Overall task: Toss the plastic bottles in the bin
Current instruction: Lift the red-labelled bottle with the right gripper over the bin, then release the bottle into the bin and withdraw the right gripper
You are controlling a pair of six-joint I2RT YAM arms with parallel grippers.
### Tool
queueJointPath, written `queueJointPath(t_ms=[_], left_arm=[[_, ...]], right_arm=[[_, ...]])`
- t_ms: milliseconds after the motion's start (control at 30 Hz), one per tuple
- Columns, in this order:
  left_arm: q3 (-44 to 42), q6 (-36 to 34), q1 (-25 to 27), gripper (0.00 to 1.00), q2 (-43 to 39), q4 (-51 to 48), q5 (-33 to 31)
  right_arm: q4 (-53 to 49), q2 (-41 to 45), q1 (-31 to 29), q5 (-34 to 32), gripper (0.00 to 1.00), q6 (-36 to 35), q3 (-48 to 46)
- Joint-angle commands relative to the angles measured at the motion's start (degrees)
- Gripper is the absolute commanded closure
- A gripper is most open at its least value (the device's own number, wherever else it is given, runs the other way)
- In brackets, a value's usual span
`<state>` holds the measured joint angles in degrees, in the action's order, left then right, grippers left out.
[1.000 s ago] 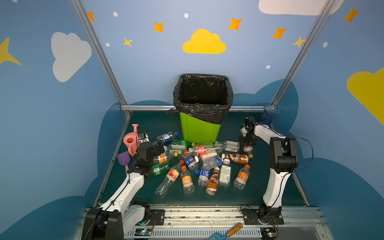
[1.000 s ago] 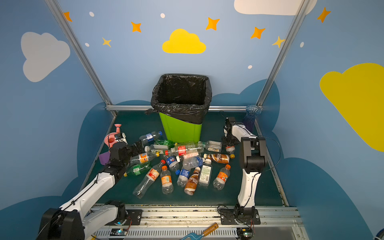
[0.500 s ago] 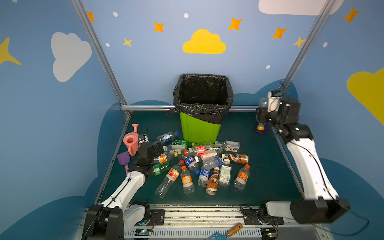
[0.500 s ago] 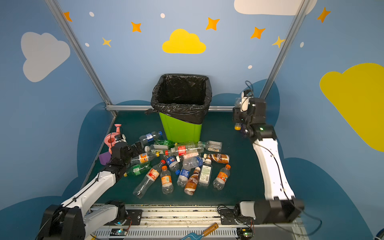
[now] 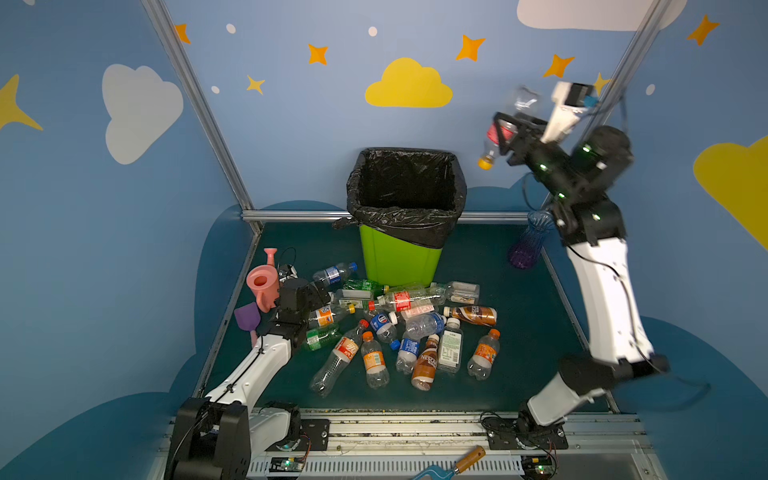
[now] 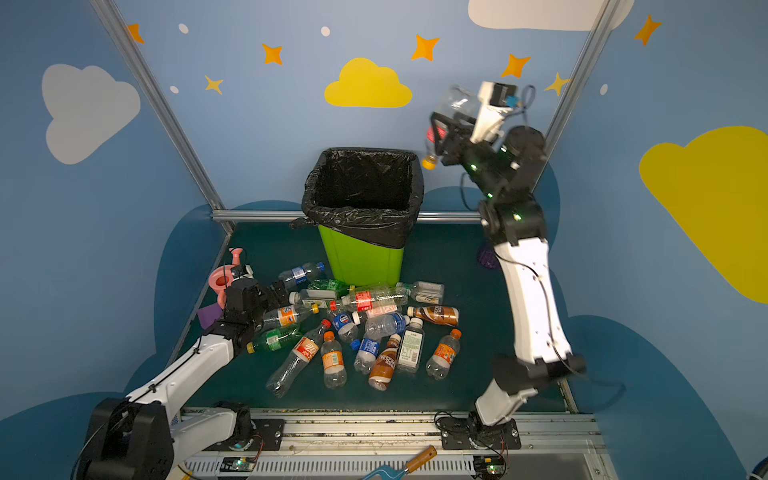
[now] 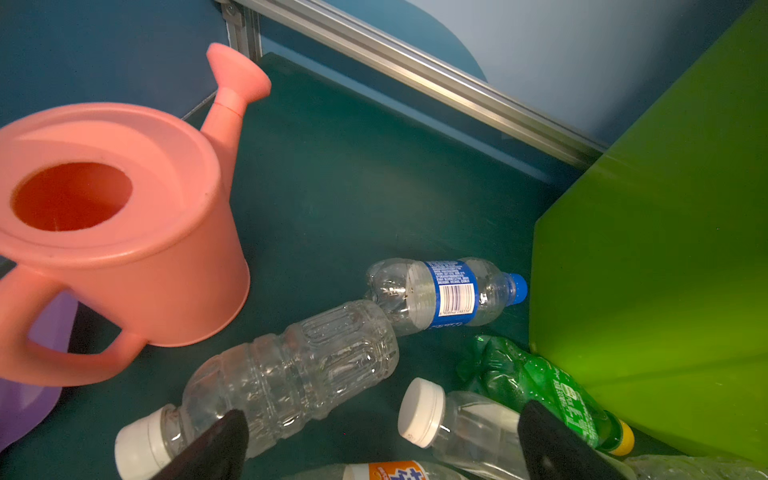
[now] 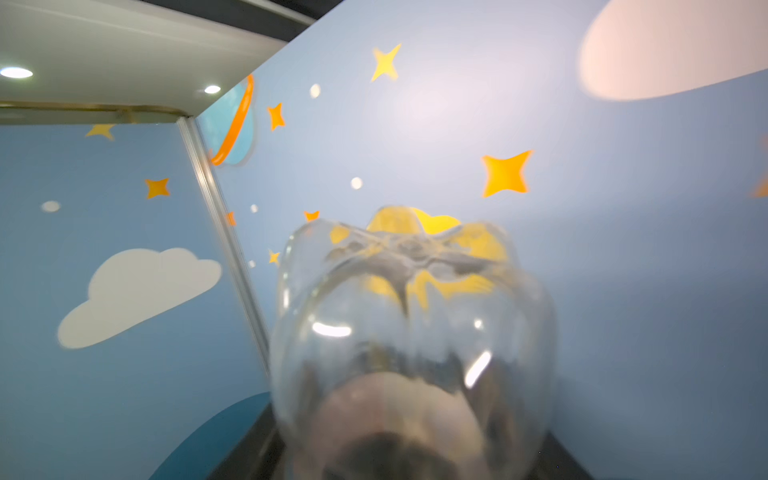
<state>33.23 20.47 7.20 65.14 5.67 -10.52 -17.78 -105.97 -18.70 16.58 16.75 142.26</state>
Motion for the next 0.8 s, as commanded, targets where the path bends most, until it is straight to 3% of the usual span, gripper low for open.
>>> queueJointPath(t_ms=[0, 67, 133, 233, 300, 333, 533, 767], left_arm=[[1.6, 0.7, 0.2, 0.00, -0.6, -2.5, 0.4], [1.7, 0.6, 0.2, 0.00, -1.3, -3.3, 0.2], [1.7, -0.2, 0.1, 0.00, -2.1, -4.1, -0.1], [1.4, -1.1, 0.2, 0.00, -3.8, -4.6, -1.5], [1.4, -1.7, 0.2, 0.00, -4.4, -3.3, -1.5], [1.7, -2.2, 0.2, 0.00, -4.5, -3.1, -1.4], [8.8, -8.6, 0.4, 0.00, 0.2, -5.5, 2.0], [21.8, -21.6, 1.7, 0.00, 14.2, -14.7, 5.2]], right_arm=[[-27.5, -16.8, -5.8, 5.1, 0.19, -8.5, 26.8], [-30.9, -20.4, -5.6, 3.2, 0.10, -7.6, 31.8], [-30.1, -17.2, -4.5, 0.1, 0.04, -6.9, 27.2], [-19.1, -4.5, -4.2, -4.1, 0.04, -7.5, 8.4], [-1.2, 8.5, -4.1, -5.9, 0.02, -6.0, -14.4], [4.0, 12.7, -3.8, -6.3, 0.02, -5.4, -20.4], [7.5, 26.0, -0.3, -6.7, 0.02, -3.3, -37.4], [10.5, 36.7, 9.7, -3.8, 0.02, 4.3, -62.7]])
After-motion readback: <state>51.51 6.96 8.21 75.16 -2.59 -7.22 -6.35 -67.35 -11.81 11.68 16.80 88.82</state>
